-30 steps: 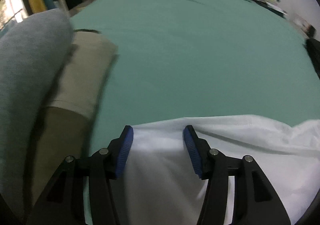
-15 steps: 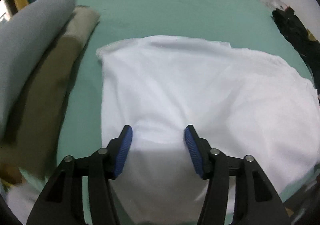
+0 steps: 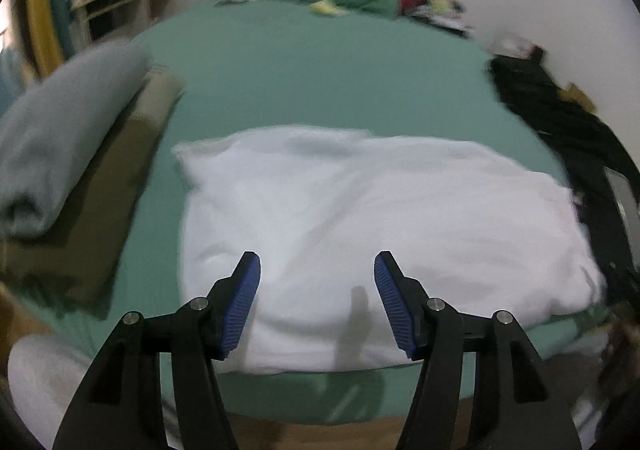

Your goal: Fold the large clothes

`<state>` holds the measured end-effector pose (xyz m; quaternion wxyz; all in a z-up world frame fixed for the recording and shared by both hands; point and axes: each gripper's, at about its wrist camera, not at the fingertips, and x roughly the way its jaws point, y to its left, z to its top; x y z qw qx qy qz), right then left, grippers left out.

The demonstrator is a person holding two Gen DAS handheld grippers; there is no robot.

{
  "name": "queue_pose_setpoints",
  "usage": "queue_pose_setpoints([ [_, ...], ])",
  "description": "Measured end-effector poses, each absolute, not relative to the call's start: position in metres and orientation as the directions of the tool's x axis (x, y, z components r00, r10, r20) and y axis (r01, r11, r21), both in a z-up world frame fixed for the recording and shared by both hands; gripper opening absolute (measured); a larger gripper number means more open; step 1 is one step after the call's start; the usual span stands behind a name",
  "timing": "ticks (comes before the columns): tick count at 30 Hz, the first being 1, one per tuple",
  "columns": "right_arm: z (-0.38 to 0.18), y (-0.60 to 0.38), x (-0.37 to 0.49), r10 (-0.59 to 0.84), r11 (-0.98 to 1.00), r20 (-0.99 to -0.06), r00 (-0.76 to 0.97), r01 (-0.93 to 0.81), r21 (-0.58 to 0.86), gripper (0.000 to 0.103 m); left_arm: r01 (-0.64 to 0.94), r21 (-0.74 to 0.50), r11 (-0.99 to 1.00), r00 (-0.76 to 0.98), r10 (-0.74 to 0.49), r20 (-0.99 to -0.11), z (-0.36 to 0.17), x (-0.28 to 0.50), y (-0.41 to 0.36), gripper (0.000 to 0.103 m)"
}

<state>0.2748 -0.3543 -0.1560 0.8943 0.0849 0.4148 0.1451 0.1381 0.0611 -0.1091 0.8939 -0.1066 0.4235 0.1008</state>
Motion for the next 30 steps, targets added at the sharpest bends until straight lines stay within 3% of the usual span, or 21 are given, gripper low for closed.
queue_pose_setpoints([
  [4,-0.182,-0.389,0.287,0.417,0.876,-0.719,0.556,-0.038,0.480,0.095,-0.169,-0.131,0.977,0.641,0.008,-0.767,-0.105,0.160,0.020,0.063],
  [9,-0.188,-0.371,0.305,0.502,0.839,-0.687,0.525,-0.104,0.534,0.097,-0.107,-0.152,0.983,0.645,-0.048,-0.762,-0.115,0.193,-0.007,0.063],
  [12,-0.189,-0.353,0.308,0.474,0.866,-0.711,0.520,-0.127,0.484,0.099,-0.076,-0.186,0.980,0.623,-0.099,-0.776,-0.126,0.206,-0.017,0.063],
  [14,-0.189,-0.340,0.312,0.562,0.815,-0.671,0.483,-0.186,0.549,0.099,-0.071,-0.217,0.974,0.595,-0.133,-0.793,-0.141,0.217,-0.021,0.063],
  [17,-0.194,-0.317,0.314,0.658,0.746,-0.629,0.415,-0.244,0.619,0.099,-0.082,-0.188,0.979,0.502,-0.122,-0.856,-0.177,0.228,-0.028,0.063],
  [22,-0.200,-0.283,0.318,0.736,0.673,-0.583,0.343,-0.276,0.687,0.098,-0.095,-0.088,0.992,0.557,-0.021,-0.830,-0.184,0.226,-0.050,0.063],
  [23,-0.199,-0.277,0.319,0.732,0.678,-0.590,0.342,-0.276,0.682,0.096,-0.100,-0.080,0.992,0.563,-0.010,-0.827,-0.185,0.226,-0.053,0.064],
  [24,-0.199,-0.271,0.320,0.739,0.670,-0.584,0.335,-0.281,0.687,0.084,-0.106,-0.080,0.991,0.568,-0.006,-0.823,-0.186,0.226,-0.053,0.064],
  [26,-0.201,-0.264,0.321,0.745,0.663,-0.584,0.324,-0.264,0.700,0.048,-0.111,-0.076,0.991,0.574,0.001,-0.819,-0.187,0.226,-0.055,0.064],
  [30,-0.191,-0.249,0.318,0.766,0.640,-0.555,0.323,-0.303,0.706,0.039,-0.092,-0.072,0.993,0.574,-0.006,-0.819,-0.184,0.227,-0.053,0.064],
])
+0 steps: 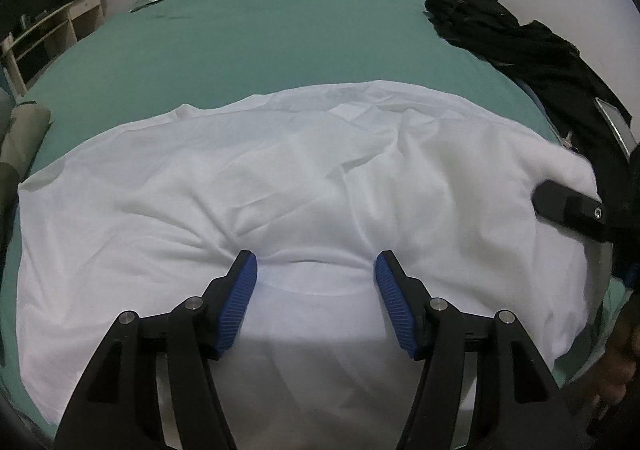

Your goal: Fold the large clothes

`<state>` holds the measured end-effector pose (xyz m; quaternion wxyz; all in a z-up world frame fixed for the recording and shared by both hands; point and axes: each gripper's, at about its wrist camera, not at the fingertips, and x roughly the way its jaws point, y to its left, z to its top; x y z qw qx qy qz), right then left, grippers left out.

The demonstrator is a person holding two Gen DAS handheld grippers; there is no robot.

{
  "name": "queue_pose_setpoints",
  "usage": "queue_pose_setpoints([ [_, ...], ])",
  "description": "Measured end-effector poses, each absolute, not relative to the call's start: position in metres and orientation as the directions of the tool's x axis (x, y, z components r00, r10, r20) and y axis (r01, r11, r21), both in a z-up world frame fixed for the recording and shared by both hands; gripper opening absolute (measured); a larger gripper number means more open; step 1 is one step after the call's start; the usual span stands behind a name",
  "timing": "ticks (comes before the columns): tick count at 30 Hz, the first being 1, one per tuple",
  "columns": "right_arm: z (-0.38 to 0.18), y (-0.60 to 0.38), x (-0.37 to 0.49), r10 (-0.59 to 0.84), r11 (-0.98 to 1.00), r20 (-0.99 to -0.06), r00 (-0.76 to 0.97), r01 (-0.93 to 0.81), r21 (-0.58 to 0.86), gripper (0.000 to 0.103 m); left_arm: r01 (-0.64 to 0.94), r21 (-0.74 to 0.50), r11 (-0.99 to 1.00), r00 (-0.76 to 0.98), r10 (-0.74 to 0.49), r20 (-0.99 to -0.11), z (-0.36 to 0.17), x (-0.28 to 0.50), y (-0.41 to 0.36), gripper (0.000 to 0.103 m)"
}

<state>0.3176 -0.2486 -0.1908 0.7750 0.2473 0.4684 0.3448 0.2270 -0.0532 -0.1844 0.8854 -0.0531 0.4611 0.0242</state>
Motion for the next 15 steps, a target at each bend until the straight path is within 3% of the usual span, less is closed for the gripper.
queue_pose_setpoints([
  [6,-0.145,-0.209,0.309,0.688,0.724,-0.612,0.390,-0.429,0.540,0.038,-0.030,-0.130,0.991,0.545,-0.093,-0.833,-0.172,0.227,-0.036,0.064],
  [9,-0.124,-0.184,0.304,0.622,0.770,-0.658,0.423,-0.480,0.419,0.038,0.045,-0.211,0.976,0.602,-0.195,-0.775,-0.152,0.209,-0.012,0.064],
  [15,-0.103,-0.119,0.292,0.506,0.800,-0.735,0.451,-0.564,0.204,0.040,0.013,-0.106,0.994,0.700,-0.085,-0.709,-0.125,0.163,0.063,0.064],
])
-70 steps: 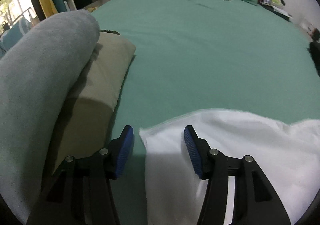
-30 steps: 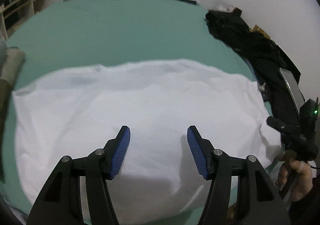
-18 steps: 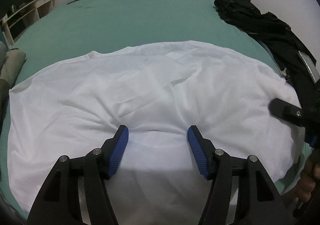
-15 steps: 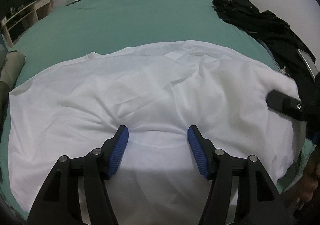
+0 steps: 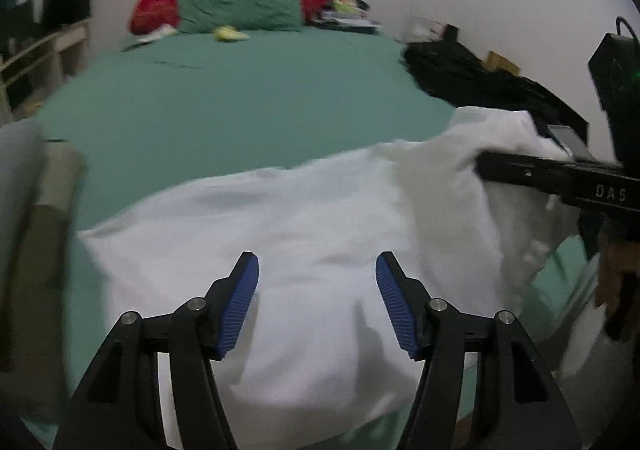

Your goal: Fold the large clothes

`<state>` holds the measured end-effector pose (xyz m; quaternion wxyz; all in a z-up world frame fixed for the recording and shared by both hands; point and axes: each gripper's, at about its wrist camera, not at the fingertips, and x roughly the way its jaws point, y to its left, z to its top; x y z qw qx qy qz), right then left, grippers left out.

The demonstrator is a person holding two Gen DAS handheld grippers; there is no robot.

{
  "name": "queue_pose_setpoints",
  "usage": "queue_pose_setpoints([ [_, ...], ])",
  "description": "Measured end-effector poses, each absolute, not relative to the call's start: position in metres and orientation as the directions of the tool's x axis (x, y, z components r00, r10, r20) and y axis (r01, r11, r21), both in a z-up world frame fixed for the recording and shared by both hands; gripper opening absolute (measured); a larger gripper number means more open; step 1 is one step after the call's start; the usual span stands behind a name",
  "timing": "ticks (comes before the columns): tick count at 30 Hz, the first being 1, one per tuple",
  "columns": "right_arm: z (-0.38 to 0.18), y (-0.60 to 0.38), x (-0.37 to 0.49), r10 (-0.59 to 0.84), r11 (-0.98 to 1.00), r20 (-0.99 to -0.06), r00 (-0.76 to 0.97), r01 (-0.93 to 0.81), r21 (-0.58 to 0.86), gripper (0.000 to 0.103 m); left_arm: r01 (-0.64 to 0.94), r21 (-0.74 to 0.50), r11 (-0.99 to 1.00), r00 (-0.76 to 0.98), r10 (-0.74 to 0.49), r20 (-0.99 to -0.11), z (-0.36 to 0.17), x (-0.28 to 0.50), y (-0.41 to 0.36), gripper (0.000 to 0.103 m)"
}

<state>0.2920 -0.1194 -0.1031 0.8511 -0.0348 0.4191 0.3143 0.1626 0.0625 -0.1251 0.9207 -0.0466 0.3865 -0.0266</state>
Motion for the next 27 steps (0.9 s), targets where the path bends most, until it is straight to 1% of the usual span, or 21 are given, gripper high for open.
queue_pose_setpoints([
  [2,-0.103,-0.096,0.289,0.476,0.794,-0.758,0.446,-0.589,0.152,0.042,-0.033,-0.086,0.996,0.702,-0.038,-0.712,-0.128,0.155,0.085,0.064],
  [5,-0.106,-0.059,0.281,0.444,0.763,-0.789,0.424,-0.641,0.085,0.046,-0.146,0.014,0.989,0.679,0.110,-0.726,-0.137,0.141,0.119,0.064],
  [6,-0.108,-0.045,0.277,0.442,0.747,-0.797,0.411,-0.661,0.073,0.047,-0.180,0.014,0.984,0.667,0.132,-0.733,-0.138,0.138,0.129,0.064],
  [8,-0.113,-0.023,0.270,0.442,0.719,-0.816,0.373,-0.691,0.074,0.048,-0.217,-0.041,0.975,0.657,0.115,-0.745,-0.140,0.135,0.145,0.064],
  [10,-0.122,-0.003,0.264,0.484,0.677,-0.823,0.297,-0.723,0.137,0.048,-0.261,-0.087,0.961,0.652,0.109,-0.750,-0.140,0.127,0.166,0.064],
  [11,-0.125,0.004,0.263,0.517,0.653,-0.818,0.251,-0.733,0.188,0.052,-0.277,-0.088,0.957,0.651,0.119,-0.750,-0.141,0.124,0.173,0.064],
  [12,-0.130,0.014,0.262,0.554,0.624,-0.811,0.191,-0.740,0.252,0.062,-0.287,-0.092,0.954,0.649,0.123,-0.751,-0.142,0.121,0.179,0.064],
  [13,-0.133,0.022,0.260,0.590,0.591,-0.795,0.138,-0.745,0.310,0.067,-0.297,-0.108,0.949,0.647,0.117,-0.754,-0.142,0.116,0.186,0.064],
  [14,-0.133,0.027,0.258,0.624,0.561,-0.775,0.104,-0.750,0.350,0.071,-0.295,-0.117,0.948,0.651,0.110,-0.751,-0.140,0.111,0.189,0.064],
  [15,-0.131,0.029,0.255,0.656,0.530,-0.750,0.081,-0.757,0.381,0.072,-0.301,-0.115,0.947,0.660,0.120,-0.742,-0.137,0.105,0.192,0.064],
  [18,-0.109,0.025,0.246,0.702,0.514,-0.700,0.129,-0.773,0.373,0.074,-0.315,-0.110,0.943,0.680,0.143,-0.719,-0.131,0.097,0.195,0.064],
  [21,-0.083,-0.004,0.246,0.763,0.498,-0.625,0.165,-0.767,0.404,0.077,-0.295,-0.156,0.943,0.723,0.114,-0.681,-0.121,0.093,0.193,0.064],
  [23,-0.072,-0.026,0.248,0.780,0.500,-0.595,0.193,-0.764,0.408,0.079,-0.264,-0.173,0.949,0.758,0.093,-0.645,-0.114,0.094,0.186,0.064],
  [25,-0.071,-0.046,0.251,0.755,0.544,-0.608,0.245,-0.752,0.372,0.080,-0.223,-0.196,0.955,0.787,0.058,-0.614,-0.107,0.100,0.175,0.065],
  [27,-0.082,-0.073,0.259,0.694,0.626,-0.652,0.305,-0.703,0.338,0.080,-0.174,-0.225,0.959,0.797,0.003,-0.604,-0.108,0.108,0.166,0.068],
])
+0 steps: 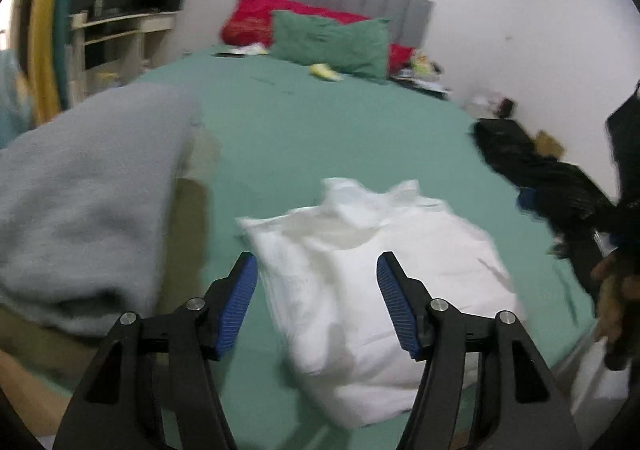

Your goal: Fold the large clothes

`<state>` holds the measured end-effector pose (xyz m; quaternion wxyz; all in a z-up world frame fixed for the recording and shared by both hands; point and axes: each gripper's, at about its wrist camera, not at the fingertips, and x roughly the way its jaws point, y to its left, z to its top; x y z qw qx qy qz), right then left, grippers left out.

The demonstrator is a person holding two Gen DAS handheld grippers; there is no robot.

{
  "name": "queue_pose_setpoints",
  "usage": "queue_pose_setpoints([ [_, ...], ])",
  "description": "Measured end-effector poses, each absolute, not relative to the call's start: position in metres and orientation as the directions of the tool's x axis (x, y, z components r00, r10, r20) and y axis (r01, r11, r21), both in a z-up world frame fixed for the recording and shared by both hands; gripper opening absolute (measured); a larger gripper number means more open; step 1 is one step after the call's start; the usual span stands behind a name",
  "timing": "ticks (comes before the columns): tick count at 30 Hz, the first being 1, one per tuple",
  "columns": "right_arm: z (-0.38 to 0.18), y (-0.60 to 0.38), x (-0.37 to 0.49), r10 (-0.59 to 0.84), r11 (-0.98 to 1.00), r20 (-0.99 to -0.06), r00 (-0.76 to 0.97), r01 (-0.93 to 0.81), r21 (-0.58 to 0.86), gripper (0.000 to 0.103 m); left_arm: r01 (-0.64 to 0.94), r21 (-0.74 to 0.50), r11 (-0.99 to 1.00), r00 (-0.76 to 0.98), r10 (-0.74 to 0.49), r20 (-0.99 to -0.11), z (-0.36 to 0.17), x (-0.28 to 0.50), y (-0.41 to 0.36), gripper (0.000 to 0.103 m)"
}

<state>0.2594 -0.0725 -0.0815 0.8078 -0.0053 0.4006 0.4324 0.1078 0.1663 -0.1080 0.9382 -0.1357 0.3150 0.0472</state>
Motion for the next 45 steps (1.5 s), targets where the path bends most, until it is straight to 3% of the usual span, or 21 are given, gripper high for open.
queue_pose_setpoints([
  [3,-0.110,-0.112,0.272,0.634,0.725,-0.697,0.335,-0.571,0.386,0.080,-0.130,-0.253,0.959,0.740,-0.076,-0.668,-0.123,0.133,0.151,0.069],
  [8,-0.170,-0.167,0.281,0.652,0.747,-0.706,0.277,-0.395,0.535,0.080,-0.225,-0.154,0.962,0.564,0.000,-0.825,-0.168,0.161,0.144,0.069],
  [12,-0.199,-0.158,0.275,0.755,0.648,-0.628,0.189,-0.357,0.673,0.080,-0.294,-0.243,0.924,0.521,-0.059,-0.852,-0.184,0.152,0.161,0.068],
  [16,-0.214,-0.136,0.266,0.794,0.601,-0.581,0.179,-0.373,0.706,0.080,-0.308,-0.196,0.931,0.510,-0.012,-0.860,-0.185,0.141,0.154,0.069],
  [17,-0.214,-0.133,0.265,0.799,0.593,-0.576,0.172,-0.382,0.708,0.053,-0.313,-0.191,0.930,0.514,-0.004,-0.858,-0.183,0.138,0.151,0.069],
  [18,-0.216,-0.125,0.264,0.806,0.575,-0.579,0.124,-0.394,0.717,0.033,-0.310,-0.191,0.931,0.522,-0.001,-0.853,-0.180,0.134,0.147,0.069],
  [20,-0.215,-0.118,0.264,0.788,0.588,-0.607,0.107,-0.424,0.689,0.024,-0.300,-0.184,0.936,0.539,0.007,-0.842,-0.175,0.128,0.141,0.069],
  [24,-0.188,-0.131,0.258,0.714,0.637,-0.684,0.149,-0.545,0.546,0.022,-0.240,-0.232,0.943,0.611,-0.038,-0.791,-0.152,0.129,0.125,0.069],
  [30,-0.161,-0.193,0.251,0.596,0.707,-0.772,0.221,-0.601,0.373,0.022,-0.071,-0.259,0.963,0.620,-0.160,-0.768,-0.134,0.145,0.078,0.069],
  [34,-0.173,-0.231,0.250,0.573,0.729,-0.792,0.211,-0.573,0.375,0.022,0.049,-0.256,0.966,0.517,-0.244,-0.821,-0.150,0.183,0.033,0.069],
  [38,-0.185,-0.248,0.253,0.615,0.722,-0.762,0.201,-0.531,0.443,0.026,0.084,-0.156,0.984,0.492,-0.177,-0.853,-0.162,0.216,0.016,0.069],
  [40,-0.188,-0.244,0.254,0.612,0.722,-0.763,0.208,-0.541,0.432,0.031,0.061,-0.159,0.985,0.462,-0.169,-0.871,-0.171,0.238,0.019,0.069],
  [42,-0.192,-0.244,0.256,0.620,0.715,-0.758,0.203,-0.544,0.438,0.043,0.029,-0.177,0.984,0.466,-0.170,-0.868,-0.174,0.252,0.031,0.069],
  [44,-0.195,-0.243,0.260,0.610,0.725,-0.766,0.203,-0.534,0.436,0.065,-0.069,-0.119,0.991,0.494,-0.069,-0.867,-0.170,0.265,0.051,0.069],
  [45,-0.196,-0.243,0.263,0.602,0.734,-0.770,0.212,-0.526,0.429,0.072,-0.120,-0.098,0.988,0.502,-0.024,-0.865,-0.168,0.263,0.060,0.069],
])
